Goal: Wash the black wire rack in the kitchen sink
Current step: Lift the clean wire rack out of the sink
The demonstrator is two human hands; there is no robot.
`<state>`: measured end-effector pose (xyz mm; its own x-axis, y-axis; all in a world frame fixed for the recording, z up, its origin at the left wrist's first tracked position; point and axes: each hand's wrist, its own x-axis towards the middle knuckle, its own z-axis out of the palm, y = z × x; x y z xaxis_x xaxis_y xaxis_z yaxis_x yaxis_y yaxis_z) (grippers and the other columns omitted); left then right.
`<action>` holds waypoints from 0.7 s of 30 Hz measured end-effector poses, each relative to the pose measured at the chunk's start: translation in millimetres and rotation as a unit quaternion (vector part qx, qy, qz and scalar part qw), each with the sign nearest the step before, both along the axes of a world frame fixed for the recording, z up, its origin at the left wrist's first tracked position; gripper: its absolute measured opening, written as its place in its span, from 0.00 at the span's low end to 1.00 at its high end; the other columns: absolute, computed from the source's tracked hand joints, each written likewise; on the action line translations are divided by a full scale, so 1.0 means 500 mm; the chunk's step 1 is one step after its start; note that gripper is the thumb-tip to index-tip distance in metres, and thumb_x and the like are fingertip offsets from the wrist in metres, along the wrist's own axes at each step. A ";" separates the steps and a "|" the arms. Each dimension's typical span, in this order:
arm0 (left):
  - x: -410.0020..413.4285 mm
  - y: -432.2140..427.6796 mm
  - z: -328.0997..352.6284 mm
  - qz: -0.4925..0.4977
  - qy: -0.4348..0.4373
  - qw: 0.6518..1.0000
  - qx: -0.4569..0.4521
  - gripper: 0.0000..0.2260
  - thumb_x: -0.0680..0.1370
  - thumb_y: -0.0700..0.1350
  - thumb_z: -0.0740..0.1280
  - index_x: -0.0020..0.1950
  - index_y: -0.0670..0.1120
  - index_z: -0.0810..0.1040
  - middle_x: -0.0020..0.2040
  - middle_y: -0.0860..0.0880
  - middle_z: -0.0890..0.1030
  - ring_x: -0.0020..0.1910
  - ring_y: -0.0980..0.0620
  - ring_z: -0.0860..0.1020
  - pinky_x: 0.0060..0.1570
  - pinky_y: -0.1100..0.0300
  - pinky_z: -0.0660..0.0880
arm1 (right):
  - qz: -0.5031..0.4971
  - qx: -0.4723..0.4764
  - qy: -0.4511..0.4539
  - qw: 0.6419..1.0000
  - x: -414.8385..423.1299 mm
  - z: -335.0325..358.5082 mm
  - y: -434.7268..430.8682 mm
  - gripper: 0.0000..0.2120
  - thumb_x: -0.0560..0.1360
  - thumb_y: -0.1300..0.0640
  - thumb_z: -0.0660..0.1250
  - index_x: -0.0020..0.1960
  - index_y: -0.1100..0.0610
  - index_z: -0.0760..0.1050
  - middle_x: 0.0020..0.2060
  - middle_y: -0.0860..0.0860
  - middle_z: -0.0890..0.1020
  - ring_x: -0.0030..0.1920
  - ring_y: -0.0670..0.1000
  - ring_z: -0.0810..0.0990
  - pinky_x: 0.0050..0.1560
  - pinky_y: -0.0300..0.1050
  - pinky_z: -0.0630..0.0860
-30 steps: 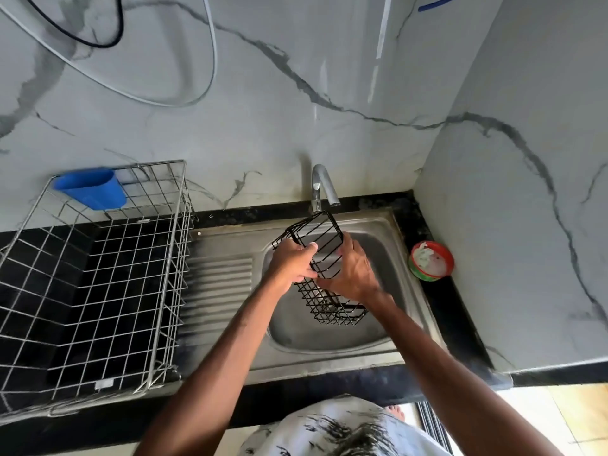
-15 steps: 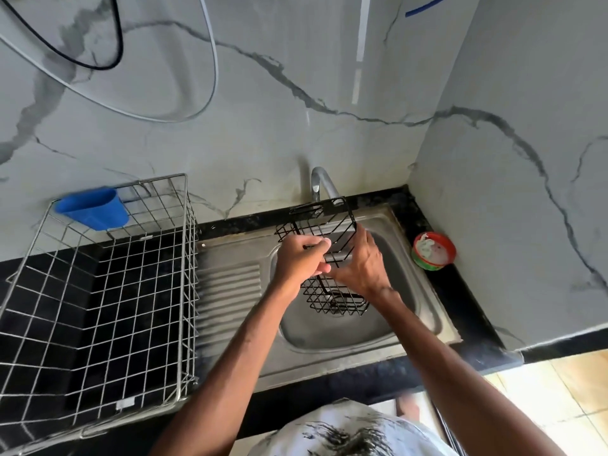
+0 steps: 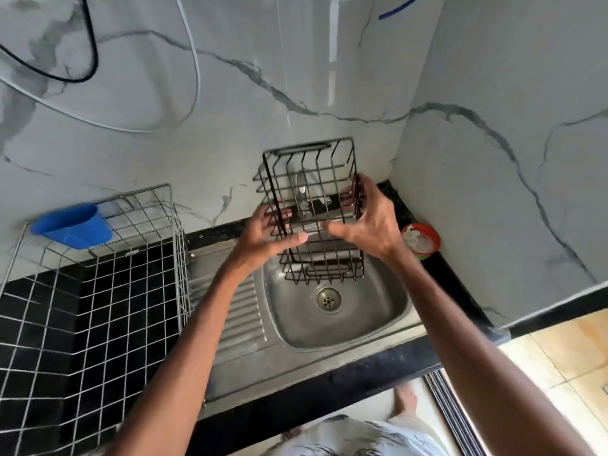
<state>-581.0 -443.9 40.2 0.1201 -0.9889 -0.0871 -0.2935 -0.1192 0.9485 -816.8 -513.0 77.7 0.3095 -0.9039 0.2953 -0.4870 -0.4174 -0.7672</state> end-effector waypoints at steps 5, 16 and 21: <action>0.018 -0.008 -0.006 -0.015 -0.077 0.995 -0.062 0.35 0.62 0.56 0.84 0.65 0.50 0.77 0.56 0.56 0.83 0.55 0.62 0.82 0.61 0.62 0.77 | -0.027 0.019 -0.039 0.999 -0.004 -0.046 0.016 0.48 0.64 0.48 0.83 0.75 0.58 0.62 0.58 0.50 0.78 0.54 0.46 0.78 0.53 0.37 0.78; 0.026 0.015 -0.040 -0.033 -0.178 0.984 -0.002 0.25 0.65 0.48 0.85 0.57 0.51 0.77 0.50 0.59 0.80 0.45 0.69 0.78 0.50 0.65 0.77 | 0.007 0.093 0.050 0.994 0.010 -0.102 0.027 0.58 0.64 0.45 0.83 0.81 0.58 0.52 0.74 0.61 0.68 0.71 0.56 0.71 0.68 0.53 0.71; 0.033 0.041 -0.039 -0.010 -0.193 0.981 -0.026 0.28 0.66 0.47 0.84 0.60 0.39 0.78 0.42 0.55 0.79 0.35 0.57 0.76 0.41 0.55 0.78 | 0.007 0.073 0.046 0.996 0.021 -0.095 0.054 0.58 0.65 0.47 0.82 0.81 0.60 0.50 0.74 0.62 0.68 0.68 0.51 0.70 0.61 0.44 0.68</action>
<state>-564.4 -423.4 20.5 0.1139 -0.9934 0.0111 -0.6335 -0.0640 0.7711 -806.3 -486.2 30.4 0.3422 -0.9304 0.1318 -0.5522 -0.3126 -0.7729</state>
